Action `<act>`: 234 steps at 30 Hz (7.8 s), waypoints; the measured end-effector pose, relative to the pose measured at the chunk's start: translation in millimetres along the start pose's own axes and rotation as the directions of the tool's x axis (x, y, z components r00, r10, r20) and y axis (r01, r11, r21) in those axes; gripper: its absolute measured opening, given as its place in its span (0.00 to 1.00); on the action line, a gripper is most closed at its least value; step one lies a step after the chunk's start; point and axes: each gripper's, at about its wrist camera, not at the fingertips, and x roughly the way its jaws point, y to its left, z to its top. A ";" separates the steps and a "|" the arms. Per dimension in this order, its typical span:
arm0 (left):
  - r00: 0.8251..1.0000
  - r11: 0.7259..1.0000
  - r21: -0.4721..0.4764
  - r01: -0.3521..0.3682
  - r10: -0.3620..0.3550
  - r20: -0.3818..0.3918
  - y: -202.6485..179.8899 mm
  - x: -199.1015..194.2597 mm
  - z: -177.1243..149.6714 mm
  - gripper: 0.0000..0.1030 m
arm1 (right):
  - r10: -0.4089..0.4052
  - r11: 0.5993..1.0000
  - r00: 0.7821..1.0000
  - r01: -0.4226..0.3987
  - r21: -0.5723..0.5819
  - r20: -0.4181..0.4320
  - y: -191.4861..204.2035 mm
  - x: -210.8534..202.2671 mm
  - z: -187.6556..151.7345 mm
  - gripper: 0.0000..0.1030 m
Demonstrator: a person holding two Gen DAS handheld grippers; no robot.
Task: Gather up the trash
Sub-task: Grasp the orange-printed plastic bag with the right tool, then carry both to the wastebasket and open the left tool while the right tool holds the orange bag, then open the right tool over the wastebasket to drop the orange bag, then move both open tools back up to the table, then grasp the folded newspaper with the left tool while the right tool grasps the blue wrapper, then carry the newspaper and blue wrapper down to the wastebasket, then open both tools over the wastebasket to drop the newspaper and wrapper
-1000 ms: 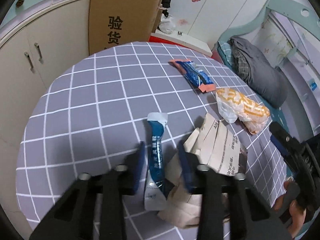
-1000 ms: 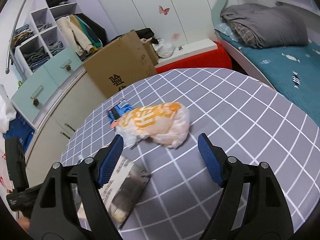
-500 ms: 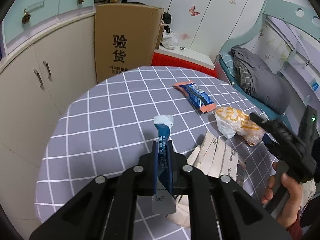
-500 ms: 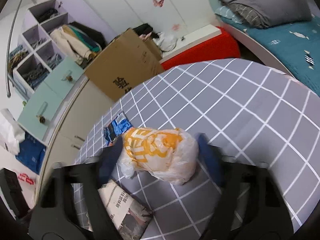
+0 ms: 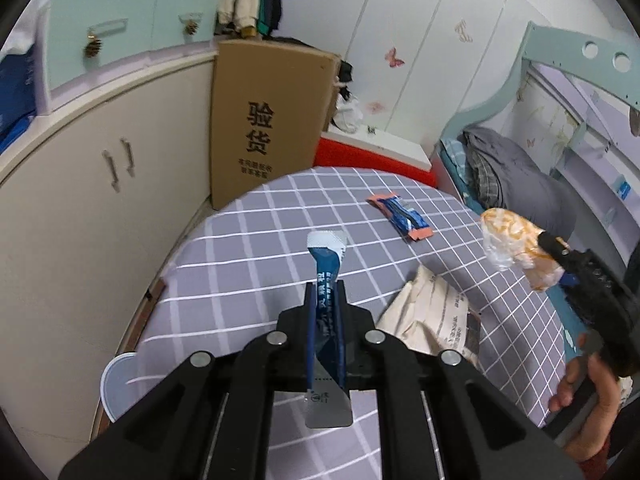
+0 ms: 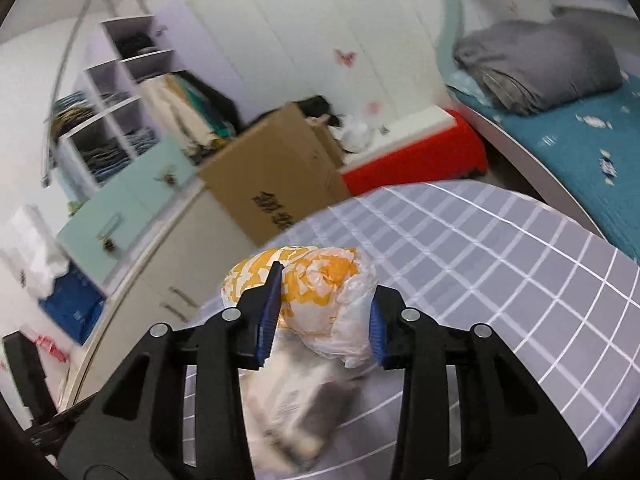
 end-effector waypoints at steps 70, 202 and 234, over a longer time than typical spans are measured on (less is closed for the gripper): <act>0.923 0.783 -0.493 -0.378 0.362 -0.133 347.8 -103.1 -110.0 0.63 | 0.188 0.839 0.885 -0.370 -0.399 -0.426 361.5 114.4 -289.5 0.72; 0.954 0.916 -0.299 -0.268 0.296 0.052 210.7 -75.6 -68.6 0.06 | 0.169 0.807 0.824 -0.431 -0.405 -0.540 279.9 109.5 -181.8 0.33; 0.914 0.803 -0.483 -0.348 0.176 -0.365 426.7 66.9 -243.6 0.06 | -0.152 0.895 0.523 -0.288 -0.342 -0.838 297.0 302.7 -508.2 0.60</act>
